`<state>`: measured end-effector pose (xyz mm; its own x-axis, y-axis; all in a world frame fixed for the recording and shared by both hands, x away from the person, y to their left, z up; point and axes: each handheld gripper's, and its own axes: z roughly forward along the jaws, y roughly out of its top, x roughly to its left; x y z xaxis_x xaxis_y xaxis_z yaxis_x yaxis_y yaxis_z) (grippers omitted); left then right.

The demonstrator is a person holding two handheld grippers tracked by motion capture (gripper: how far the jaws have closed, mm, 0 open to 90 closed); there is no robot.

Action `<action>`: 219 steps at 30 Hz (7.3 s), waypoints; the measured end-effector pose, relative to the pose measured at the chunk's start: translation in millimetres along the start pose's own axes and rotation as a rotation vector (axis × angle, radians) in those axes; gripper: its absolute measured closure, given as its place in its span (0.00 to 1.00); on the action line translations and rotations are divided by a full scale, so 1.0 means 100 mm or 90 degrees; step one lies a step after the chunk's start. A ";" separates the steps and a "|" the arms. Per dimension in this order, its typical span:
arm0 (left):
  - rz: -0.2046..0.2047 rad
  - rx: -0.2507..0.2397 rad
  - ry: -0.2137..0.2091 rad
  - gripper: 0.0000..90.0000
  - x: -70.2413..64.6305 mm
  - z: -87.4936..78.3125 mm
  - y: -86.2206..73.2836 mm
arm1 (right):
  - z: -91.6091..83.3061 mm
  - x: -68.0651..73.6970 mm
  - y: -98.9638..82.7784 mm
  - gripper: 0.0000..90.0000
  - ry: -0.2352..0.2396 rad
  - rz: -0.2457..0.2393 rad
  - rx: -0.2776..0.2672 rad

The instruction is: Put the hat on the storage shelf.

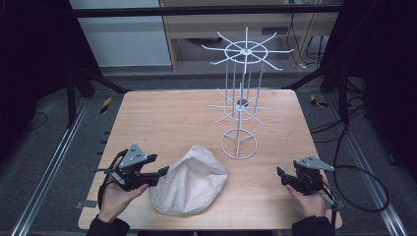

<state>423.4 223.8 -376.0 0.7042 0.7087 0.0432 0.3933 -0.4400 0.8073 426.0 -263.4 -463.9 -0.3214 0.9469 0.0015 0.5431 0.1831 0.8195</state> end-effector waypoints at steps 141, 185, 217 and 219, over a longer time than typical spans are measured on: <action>-0.145 -0.252 0.045 0.98 0.15 -0.48 0.19 | 0.04 -0.02 -0.04 0.34 0.009 -0.005 0.019; -0.192 -0.517 0.034 0.98 0.24 -0.92 0.61 | 0.06 -0.03 -0.04 0.34 0.005 -0.010 0.007; -0.190 -0.605 -0.004 0.98 0.05 -0.80 1.44 | 0.08 -0.02 -0.04 0.35 0.010 -0.011 0.008; -0.194 -0.602 -0.003 0.98 0.06 -0.77 1.50 | 0.08 -0.02 -0.04 0.35 0.011 -0.009 0.008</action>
<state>440.7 204.6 -209.3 0.6549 0.7146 -0.2457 -0.0738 0.3841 0.9204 430.3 -264.3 -471.7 -0.3427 0.9395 -0.0003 0.5484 0.2003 0.8119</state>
